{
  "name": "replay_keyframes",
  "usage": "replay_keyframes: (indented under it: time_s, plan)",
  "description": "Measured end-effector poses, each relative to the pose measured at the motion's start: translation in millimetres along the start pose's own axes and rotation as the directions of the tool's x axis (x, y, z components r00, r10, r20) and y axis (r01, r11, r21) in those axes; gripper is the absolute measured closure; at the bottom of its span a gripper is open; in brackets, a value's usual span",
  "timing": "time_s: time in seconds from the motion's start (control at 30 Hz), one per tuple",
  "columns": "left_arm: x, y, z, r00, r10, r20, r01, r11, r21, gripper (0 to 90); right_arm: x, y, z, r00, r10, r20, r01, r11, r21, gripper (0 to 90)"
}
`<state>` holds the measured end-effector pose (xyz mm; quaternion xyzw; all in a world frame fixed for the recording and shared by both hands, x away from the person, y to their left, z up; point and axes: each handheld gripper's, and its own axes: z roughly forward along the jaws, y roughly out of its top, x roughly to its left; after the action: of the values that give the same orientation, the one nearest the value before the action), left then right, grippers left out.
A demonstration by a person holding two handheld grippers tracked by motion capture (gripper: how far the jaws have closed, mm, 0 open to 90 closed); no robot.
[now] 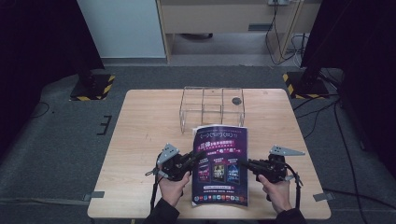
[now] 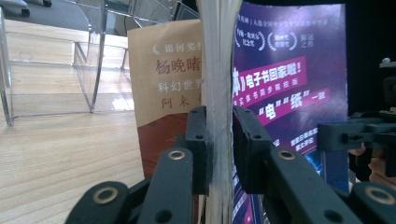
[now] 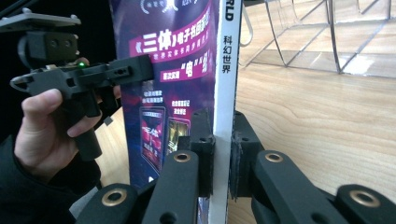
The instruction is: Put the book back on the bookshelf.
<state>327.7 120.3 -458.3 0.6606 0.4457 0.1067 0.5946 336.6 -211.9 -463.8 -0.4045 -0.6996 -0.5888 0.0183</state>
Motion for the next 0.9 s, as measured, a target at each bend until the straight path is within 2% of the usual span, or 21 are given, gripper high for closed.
replay_keyframes:
  time_s: [0.1,0.2,0.3,0.4,0.6,0.7,0.8,0.9]
  plan:
    - [2.0,0.2,-0.6,1.0000,0.002,0.000,-0.002,1.0000,-0.002,73.0,1.9,2.0,-1.0,1.0000,-0.007,-0.001,0.007,1.000,-0.007,83.1]
    - [2.3,-0.1,-1.2,0.9996,0.021,-0.021,-0.021,0.9998,0.001,70.7,4.6,3.8,-2.2,0.9999,-0.011,-0.001,0.011,1.000,-0.010,83.1]
    - [4.2,0.3,-2.3,0.9992,0.023,-0.032,-0.023,0.9997,0.004,68.0,7.1,6.0,-2.7,0.9999,-0.014,-0.004,0.014,1.000,-0.014,83.1]
    - [8.5,0.7,-5.3,0.9974,0.028,-0.066,-0.028,0.9996,0.004,66.2,9.6,8.6,-4.2,0.9997,-0.024,-0.005,0.023,0.999,-0.023,83.2]
    - [24.3,-0.3,-17.1,0.9935,0.004,-0.114,-0.004,1.0000,-0.001,62.8,10.6,13.1,-6.8,0.9998,-0.021,0.003,0.021,0.999,-0.045,83.2]
    - [34.1,-2.5,-23.6,0.9880,0.014,-0.154,-0.011,0.9997,0.022,59.2,6.4,14.9,-10.3,0.9999,0.012,0.000,-0.012,0.998,-0.064,83.2]
    - [46.1,-7.6,-30.5,0.9789,0.014,-0.204,-0.003,0.9987,0.051,55.9,4.8,17.7,-15.8,0.9999,0.013,0.006,-0.012,0.996,-0.091,83.2]
    - [57.7,-13.7,-36.9,0.9666,0.010,-0.256,0.008,0.9974,0.072,53.6,7.2,22.2,-19.1,0.9999,0.009,0.004,-0.009,0.994,-0.109,83.2]
